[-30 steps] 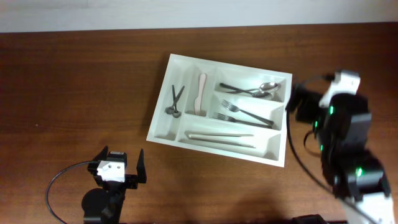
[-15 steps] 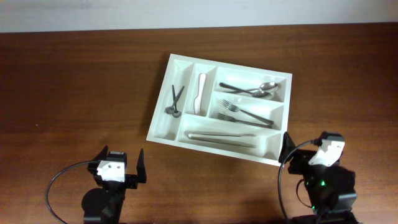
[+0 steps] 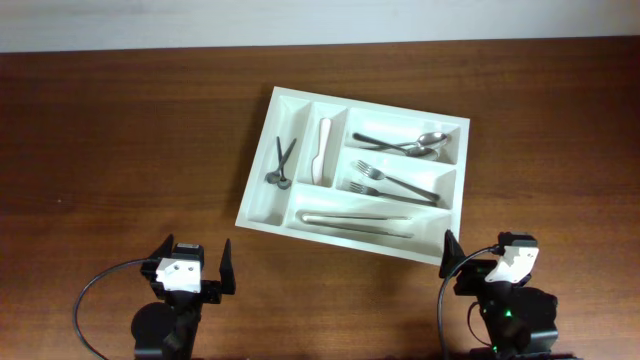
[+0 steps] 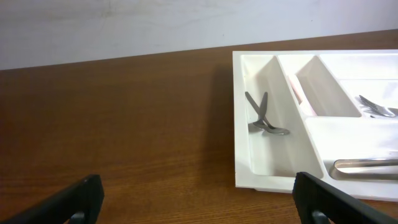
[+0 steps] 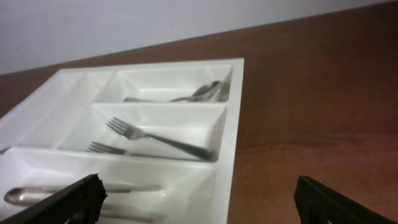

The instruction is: Pack container

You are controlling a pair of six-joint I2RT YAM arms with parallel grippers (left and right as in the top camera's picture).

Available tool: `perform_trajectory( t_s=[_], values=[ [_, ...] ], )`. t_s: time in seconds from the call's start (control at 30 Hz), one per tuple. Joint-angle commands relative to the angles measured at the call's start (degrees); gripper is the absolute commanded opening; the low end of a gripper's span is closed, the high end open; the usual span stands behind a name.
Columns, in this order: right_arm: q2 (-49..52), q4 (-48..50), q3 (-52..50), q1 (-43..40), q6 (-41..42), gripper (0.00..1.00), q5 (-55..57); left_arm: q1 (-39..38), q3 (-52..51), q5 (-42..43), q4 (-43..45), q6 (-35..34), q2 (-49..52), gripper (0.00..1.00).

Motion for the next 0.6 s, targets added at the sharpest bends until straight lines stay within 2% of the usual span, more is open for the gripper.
perform_trajectory(
  t_s=[0.0, 0.13, 0.23, 0.4, 0.57],
  values=[
    [-1.9, -1.6, -1.1, -0.4, -0.6, 0.99, -0.5, 0.3, -0.3, 0.8, 0.1, 1.1, -0.3, 0.99],
    [-2.2, -2.1, -3.2, -0.4, -0.6, 0.99, -0.5, 0.3, -0.3, 0.8, 0.1, 1.1, -0.3, 0.99],
    [-2.2, -2.1, -3.2, -0.4, -4.7, 0.99, -1.2, 0.3, -0.3, 0.8, 0.2, 1.1, -0.3, 0.99],
    [-2.2, -2.4, -3.2, -0.4, -6.7, 0.99, -1.4, 0.3, -0.3, 0.8, 0.1, 1.1, -0.3, 0.99],
    [-2.2, -9.8, -2.2, -0.4, -7.7, 0.99, -3.6, 0.3, -0.3, 0.8, 0.1, 1.1, -0.3, 0.99]
  ],
)
